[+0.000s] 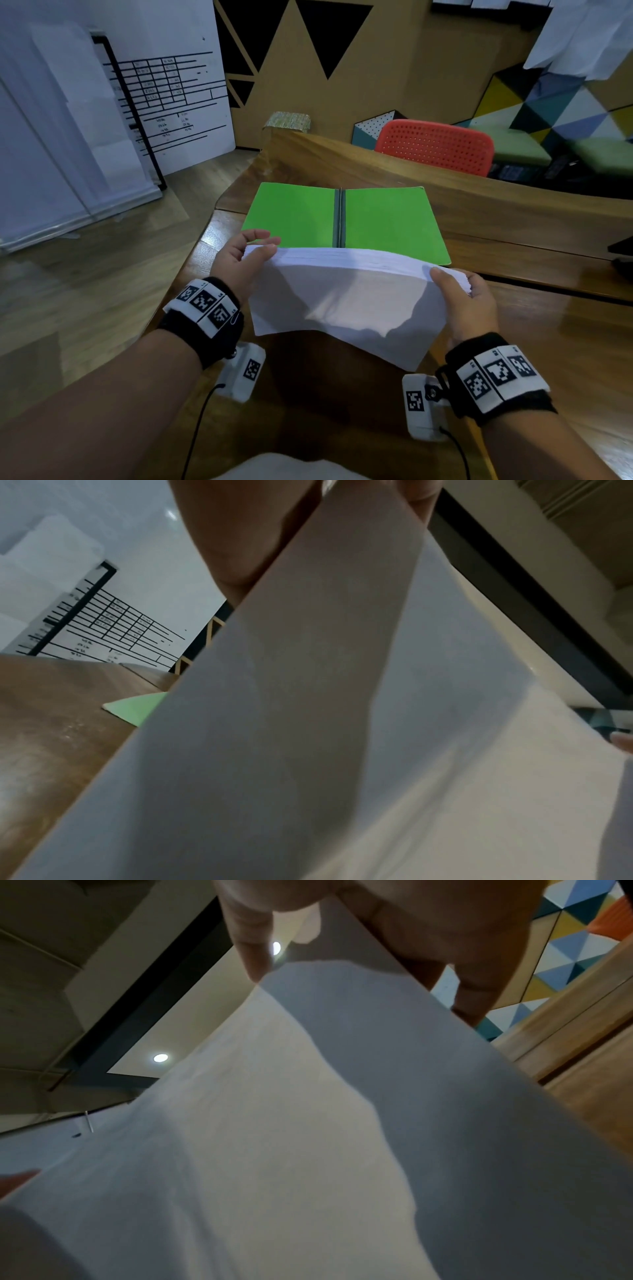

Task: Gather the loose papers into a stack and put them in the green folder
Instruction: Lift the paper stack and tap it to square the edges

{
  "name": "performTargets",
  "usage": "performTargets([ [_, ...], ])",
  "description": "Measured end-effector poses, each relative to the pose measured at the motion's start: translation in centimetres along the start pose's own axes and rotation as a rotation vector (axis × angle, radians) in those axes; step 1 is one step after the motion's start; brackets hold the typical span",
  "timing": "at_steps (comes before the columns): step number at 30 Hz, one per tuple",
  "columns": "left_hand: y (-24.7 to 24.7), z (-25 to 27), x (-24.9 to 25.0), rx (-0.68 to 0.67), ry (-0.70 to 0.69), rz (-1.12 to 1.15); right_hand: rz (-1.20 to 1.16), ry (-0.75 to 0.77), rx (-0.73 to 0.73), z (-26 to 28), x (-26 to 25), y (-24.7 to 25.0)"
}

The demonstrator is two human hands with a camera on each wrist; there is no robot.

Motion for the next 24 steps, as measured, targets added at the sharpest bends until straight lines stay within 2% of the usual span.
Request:
performTargets([
  [4,-0.1,-0.3,0.0,0.001,-0.019,-0.007,0.024,0.02,-0.01,-0.4,0.0,0.0],
  [8,-0.1,-0.2,0.1,0.006,0.026,0.019,-0.089,-0.024,-0.037,-0.3,0.3,0.2],
  [11,0.2,-0.1,-0.7,-0.065,0.05,0.017,-0.147,-0.075,-0.135,0.3,1.2,0.3],
  [13,0.2,0.1,-1.4,-0.083,0.052,-0.066,-0.165,-0.067,-0.143,0.4,2.0,0.2],
  [16,-0.6,0.7,-1.2,0.012,0.061,-0.213,-0.165,-0.062,-0.092,0.1,2.9,0.1],
  [18,-0.7,0.4,-1.2,0.038,0.092,-0.223,-0.168,-0.043,-0.061,0.0,2.8,0.0],
  [24,0.8,-0.7,-1.6,-0.017,0.136,-0.196,-0.218,-0.072,-0.125,0.5,2.4,-0.2],
])
Point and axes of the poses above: each hand's wrist, its own z-axis away from the middle knuckle, its own y-axis out of the back of the hand, x = y × z, the point moved 2 cm from there along -z, towards the middle knuckle, and after that the axes turned 10 degrees about y, right-handed, at the moved point
